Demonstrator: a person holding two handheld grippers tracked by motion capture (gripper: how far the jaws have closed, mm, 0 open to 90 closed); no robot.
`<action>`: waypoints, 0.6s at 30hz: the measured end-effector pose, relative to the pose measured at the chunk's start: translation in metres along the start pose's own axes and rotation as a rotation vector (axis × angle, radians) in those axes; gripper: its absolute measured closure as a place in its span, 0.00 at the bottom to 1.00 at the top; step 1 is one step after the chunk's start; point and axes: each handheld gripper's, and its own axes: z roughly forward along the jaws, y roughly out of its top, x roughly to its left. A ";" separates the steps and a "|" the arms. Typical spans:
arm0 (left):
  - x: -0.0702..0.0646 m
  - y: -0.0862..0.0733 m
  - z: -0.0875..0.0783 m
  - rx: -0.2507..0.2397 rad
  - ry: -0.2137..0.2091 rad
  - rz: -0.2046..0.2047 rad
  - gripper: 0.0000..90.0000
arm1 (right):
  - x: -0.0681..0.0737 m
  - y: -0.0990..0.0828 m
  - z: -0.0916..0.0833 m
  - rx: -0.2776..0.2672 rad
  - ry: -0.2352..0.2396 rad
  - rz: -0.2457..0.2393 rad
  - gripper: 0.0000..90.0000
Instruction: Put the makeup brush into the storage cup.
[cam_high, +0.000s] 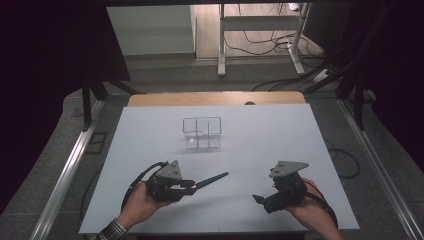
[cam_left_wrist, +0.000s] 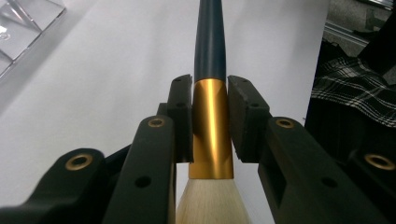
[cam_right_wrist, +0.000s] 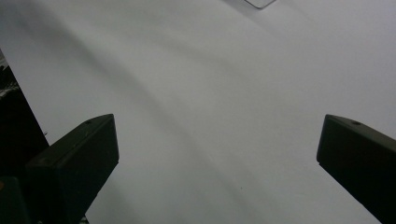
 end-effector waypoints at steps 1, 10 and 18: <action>0.000 0.001 0.001 0.003 -0.001 0.002 0.81 | 0.001 0.003 0.002 0.003 0.004 -0.011 0.00; -0.002 0.006 0.006 0.012 -0.014 0.022 0.81 | 0.009 0.015 0.012 0.007 0.032 -0.035 0.00; -0.004 0.009 0.010 0.027 -0.022 0.045 0.81 | 0.020 0.030 0.027 0.029 0.071 -0.081 0.00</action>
